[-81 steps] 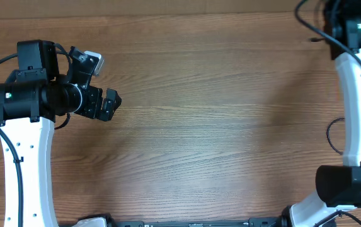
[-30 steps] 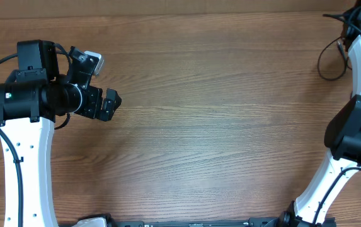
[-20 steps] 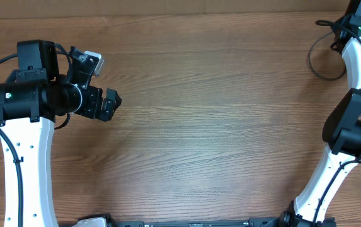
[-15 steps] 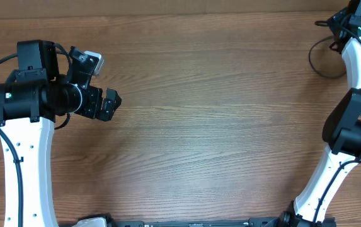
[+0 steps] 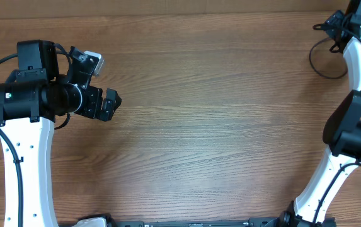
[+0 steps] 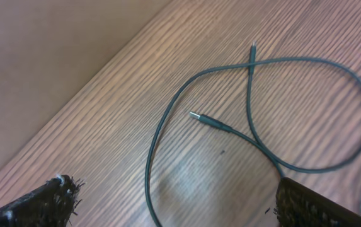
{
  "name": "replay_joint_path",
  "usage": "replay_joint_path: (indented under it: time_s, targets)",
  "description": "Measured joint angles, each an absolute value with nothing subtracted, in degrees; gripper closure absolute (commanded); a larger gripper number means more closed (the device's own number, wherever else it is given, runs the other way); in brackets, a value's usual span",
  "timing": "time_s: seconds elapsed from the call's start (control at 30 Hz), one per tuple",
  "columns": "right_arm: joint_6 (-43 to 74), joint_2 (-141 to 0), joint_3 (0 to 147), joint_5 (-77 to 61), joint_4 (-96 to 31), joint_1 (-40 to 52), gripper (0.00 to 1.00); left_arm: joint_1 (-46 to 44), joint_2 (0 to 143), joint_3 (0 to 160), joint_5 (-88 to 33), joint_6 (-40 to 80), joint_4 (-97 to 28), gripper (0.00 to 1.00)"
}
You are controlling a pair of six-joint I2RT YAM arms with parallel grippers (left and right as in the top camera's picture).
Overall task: Untangle cables
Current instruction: 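Release the small cable off the right side with the right gripper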
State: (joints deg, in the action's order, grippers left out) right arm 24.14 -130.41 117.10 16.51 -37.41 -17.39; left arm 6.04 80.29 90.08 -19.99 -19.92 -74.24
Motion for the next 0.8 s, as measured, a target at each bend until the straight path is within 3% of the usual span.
replay_joint_path:
  time_s: [0.4, 0.8]
  targets:
    - [21.5, -113.6, 117.1, 5.6, -49.4, -15.0, 0.00, 6.0, 80.3, 90.1, -20.0, -19.9, -74.2, 0.00]
    - [17.3, -106.1, 117.3, -0.7, -70.0, -5.3, 0.00, 6.0, 80.3, 90.1, -20.0, -19.9, -74.2, 0.01]
